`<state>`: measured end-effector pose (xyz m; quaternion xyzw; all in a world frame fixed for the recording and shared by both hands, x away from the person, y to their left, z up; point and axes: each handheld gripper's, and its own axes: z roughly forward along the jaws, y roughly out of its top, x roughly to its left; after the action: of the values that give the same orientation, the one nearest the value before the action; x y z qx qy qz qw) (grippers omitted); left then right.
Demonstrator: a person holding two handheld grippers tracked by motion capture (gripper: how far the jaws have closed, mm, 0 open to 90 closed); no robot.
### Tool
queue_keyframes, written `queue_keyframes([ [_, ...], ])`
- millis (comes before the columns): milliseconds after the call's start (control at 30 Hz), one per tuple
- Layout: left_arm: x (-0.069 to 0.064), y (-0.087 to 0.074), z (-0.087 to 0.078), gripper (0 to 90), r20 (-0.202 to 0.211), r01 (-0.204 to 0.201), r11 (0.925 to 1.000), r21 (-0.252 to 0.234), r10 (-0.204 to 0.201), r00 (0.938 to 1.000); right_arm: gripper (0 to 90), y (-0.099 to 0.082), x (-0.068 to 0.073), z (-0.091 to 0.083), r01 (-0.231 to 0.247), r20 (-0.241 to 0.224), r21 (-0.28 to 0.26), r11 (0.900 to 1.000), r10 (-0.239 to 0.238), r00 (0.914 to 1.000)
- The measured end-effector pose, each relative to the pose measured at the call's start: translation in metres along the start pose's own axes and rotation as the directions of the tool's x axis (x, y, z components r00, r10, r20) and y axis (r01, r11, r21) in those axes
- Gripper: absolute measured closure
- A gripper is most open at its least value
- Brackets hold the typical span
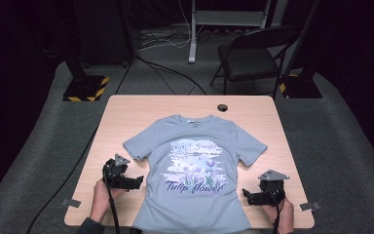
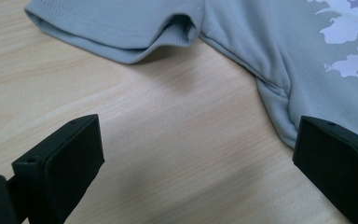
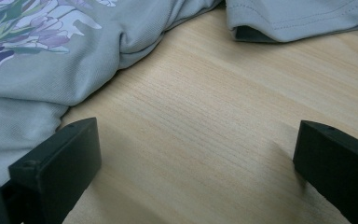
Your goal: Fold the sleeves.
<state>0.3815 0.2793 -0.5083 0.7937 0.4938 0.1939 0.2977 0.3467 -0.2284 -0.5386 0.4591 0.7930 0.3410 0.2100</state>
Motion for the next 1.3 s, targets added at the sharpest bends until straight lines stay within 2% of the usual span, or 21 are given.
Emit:
queue_keyframes([
  [167,0.004,0.006,0.002,1.4,0.003,0.001,1.0000,0.001,-0.001,1.0000,0.0,0.000,0.000,0.000,-0.004,0.006,-0.001,1.0000,0.004,1.0000],
  [333,0.005,0.014,0.004,1.5,-0.013,-0.020,0.9998,0.007,0.020,0.9997,0.0,0.000,0.000,0.000,0.000,0.010,-0.004,1.0000,0.000,1.0000],
  [400,0.005,0.017,0.004,1.7,-0.026,-0.032,0.9994,0.009,0.032,0.9991,0.0,0.001,0.001,0.000,0.003,0.033,-0.010,0.9999,-0.003,0.9995],
  [500,0.007,0.022,0.004,1.7,-0.030,-0.040,0.9992,0.006,0.040,0.9988,0.0,0.001,0.002,0.000,0.008,0.037,-0.013,0.9999,-0.008,0.9993],
  [800,0.016,0.035,0.006,1.7,-0.027,-0.026,0.9996,-0.007,0.026,0.9993,0.0,0.002,0.002,0.002,0.017,0.022,-0.012,0.9998,-0.017,0.9996],
  [867,0.018,0.038,0.006,1.7,-0.046,-0.031,0.9995,-0.006,0.031,0.9985,0.0,0.003,0.001,0.002,0.015,0.017,-0.011,0.9998,-0.015,0.9997],
  [967,0.021,0.041,0.008,1.1,-0.044,-0.025,0.9996,-0.016,0.024,0.9987,0.0,0.003,0.000,0.002,0.013,0.011,-0.007,0.9999,-0.013,0.9999],
  [1300,0.030,0.052,0.014,1.0,-0.047,-0.020,0.9998,-0.008,0.020,0.9987,0.1,0.003,0.001,0.003,0.016,0.011,-0.009,0.9998,-0.016,0.9998],
])
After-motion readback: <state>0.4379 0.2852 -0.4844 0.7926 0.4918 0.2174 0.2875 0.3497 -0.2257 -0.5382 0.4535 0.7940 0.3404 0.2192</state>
